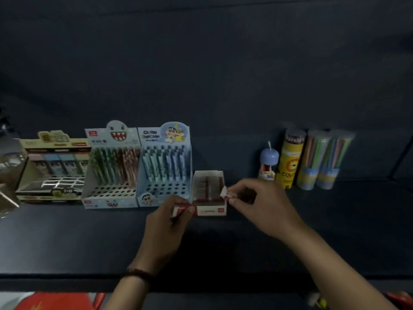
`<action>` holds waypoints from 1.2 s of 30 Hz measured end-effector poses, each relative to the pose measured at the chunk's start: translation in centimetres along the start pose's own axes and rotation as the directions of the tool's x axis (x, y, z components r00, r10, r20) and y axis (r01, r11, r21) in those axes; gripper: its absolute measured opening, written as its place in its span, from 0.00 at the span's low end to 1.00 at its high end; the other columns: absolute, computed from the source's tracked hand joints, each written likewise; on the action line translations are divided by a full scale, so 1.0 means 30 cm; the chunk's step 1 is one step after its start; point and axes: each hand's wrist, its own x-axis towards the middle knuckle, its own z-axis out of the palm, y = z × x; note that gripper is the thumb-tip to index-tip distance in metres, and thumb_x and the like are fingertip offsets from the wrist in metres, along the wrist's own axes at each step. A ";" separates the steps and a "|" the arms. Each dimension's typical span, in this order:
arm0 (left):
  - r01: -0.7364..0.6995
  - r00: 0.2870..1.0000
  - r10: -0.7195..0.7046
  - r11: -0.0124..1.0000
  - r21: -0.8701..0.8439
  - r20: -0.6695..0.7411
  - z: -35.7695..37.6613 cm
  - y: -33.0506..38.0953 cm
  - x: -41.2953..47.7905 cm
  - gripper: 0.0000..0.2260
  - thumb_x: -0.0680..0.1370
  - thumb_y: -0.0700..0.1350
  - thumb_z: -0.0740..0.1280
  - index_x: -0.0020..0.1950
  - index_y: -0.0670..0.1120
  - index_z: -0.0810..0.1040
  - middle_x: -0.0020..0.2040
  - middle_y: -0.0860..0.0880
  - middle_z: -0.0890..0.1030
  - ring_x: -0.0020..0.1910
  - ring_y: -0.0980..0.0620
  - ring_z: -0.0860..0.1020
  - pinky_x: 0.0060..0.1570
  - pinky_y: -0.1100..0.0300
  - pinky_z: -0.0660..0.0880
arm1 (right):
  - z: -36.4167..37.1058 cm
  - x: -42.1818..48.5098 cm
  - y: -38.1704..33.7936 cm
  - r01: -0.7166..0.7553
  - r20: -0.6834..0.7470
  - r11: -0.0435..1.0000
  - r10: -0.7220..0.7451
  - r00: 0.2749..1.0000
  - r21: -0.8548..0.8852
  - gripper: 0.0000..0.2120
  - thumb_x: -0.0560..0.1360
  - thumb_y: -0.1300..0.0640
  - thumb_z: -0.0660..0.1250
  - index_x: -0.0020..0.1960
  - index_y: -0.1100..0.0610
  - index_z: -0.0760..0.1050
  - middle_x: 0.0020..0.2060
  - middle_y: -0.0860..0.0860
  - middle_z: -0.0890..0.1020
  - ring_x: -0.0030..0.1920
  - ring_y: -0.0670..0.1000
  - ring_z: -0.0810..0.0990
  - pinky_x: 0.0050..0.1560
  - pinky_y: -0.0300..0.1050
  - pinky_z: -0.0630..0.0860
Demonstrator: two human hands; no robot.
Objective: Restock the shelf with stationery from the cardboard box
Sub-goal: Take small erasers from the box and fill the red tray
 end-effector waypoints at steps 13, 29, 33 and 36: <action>0.117 0.991 -0.102 0.975 -0.188 0.090 0.029 -0.160 0.167 0.05 0.83 0.49 0.69 0.47 0.53 0.81 0.39 0.53 0.85 0.36 0.55 0.82 0.36 0.58 0.76 | 0.211 0.335 0.029 0.070 0.450 0.945 0.087 0.889 -0.320 0.03 0.76 0.53 0.77 0.50 0.50 0.88 0.44 0.41 0.87 0.44 0.38 0.84 0.46 0.38 0.83; 0.135 0.991 -0.122 0.919 -0.371 0.056 0.027 -0.151 0.139 0.05 0.87 0.46 0.62 0.53 0.47 0.75 0.43 0.54 0.83 0.39 0.56 0.80 0.41 0.53 0.78 | 0.214 0.324 0.038 0.032 0.384 0.947 0.099 0.918 -0.320 0.06 0.81 0.51 0.72 0.53 0.48 0.88 0.47 0.41 0.88 0.47 0.37 0.83 0.52 0.42 0.82; 0.158 0.987 -0.140 0.838 -0.522 0.073 -0.008 -0.100 0.135 0.13 0.87 0.45 0.62 0.44 0.44 0.74 0.35 0.53 0.76 0.34 0.55 0.72 0.34 0.59 0.71 | 0.169 0.243 0.002 -0.038 0.021 0.999 0.039 0.999 -0.036 0.04 0.80 0.54 0.74 0.52 0.47 0.88 0.46 0.38 0.88 0.50 0.38 0.85 0.54 0.40 0.81; 0.180 0.983 -0.118 0.774 -0.608 0.141 -0.035 -0.033 0.131 0.20 0.88 0.47 0.60 0.37 0.54 0.79 0.31 0.52 0.72 0.31 0.55 0.67 0.30 0.64 0.65 | 0.182 0.173 -0.056 -0.059 0.035 0.983 0.054 0.998 0.173 0.04 0.77 0.55 0.77 0.52 0.48 0.87 0.47 0.42 0.88 0.50 0.43 0.86 0.54 0.44 0.83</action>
